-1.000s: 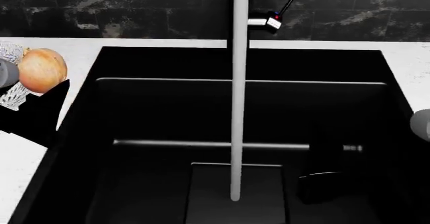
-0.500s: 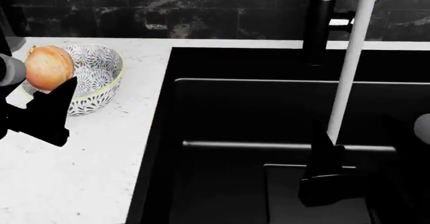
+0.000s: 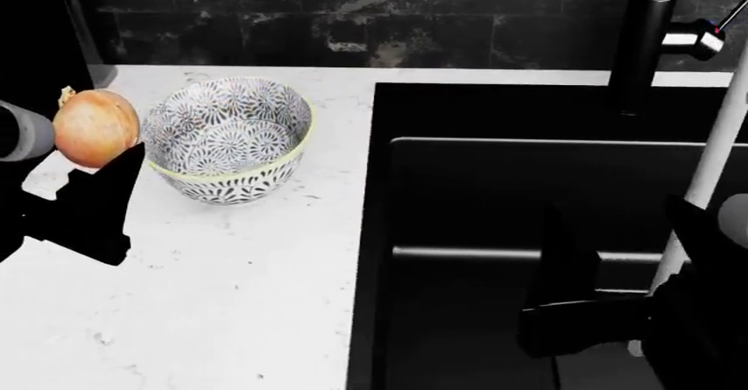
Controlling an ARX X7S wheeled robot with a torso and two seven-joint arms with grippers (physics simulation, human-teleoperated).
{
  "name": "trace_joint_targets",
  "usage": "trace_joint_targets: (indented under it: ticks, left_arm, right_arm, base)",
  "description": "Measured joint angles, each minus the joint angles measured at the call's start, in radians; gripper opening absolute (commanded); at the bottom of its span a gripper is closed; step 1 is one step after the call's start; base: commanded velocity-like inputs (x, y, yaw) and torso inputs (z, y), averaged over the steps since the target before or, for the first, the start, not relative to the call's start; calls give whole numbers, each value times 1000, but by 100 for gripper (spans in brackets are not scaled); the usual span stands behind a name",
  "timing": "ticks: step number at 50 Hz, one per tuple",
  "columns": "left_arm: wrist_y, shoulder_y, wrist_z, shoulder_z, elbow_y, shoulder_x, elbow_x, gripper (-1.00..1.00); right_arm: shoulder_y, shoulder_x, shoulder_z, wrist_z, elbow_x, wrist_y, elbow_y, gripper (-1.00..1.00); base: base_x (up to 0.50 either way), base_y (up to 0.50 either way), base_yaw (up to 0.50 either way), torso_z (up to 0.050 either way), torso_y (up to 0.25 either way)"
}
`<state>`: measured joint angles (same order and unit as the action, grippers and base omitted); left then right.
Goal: Pick the broccolis and asparaguss from the sink and place them in one bowl. Place the onion in the other bowl. Then turn off the sink faucet.
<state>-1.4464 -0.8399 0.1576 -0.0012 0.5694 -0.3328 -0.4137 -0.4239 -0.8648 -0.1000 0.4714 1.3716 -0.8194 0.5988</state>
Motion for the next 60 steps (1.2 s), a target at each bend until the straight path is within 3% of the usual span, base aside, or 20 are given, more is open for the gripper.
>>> trace_joint_targets:
  ticks: [10, 32, 60]
  left_arm:
    - [6, 5, -7, -4, -4, -4, 2, -100]
    - [10, 14, -8, -18, -7, -13, -16, -100]
    - [15, 18, -36, 6, -8, 20, -32, -100]
  right_arm:
    - [-7, 5, 11, -3, -3, 1, -2, 100]
    - [23, 7, 2, -17, -30, 23, 0, 100]
    - [50, 1, -9, -33, -53, 42, 10, 100]
  base:
    - [-3, 430, 0, 0, 0]
    - [0, 0, 0, 0, 0]
    - [217, 2, 0, 0, 1]
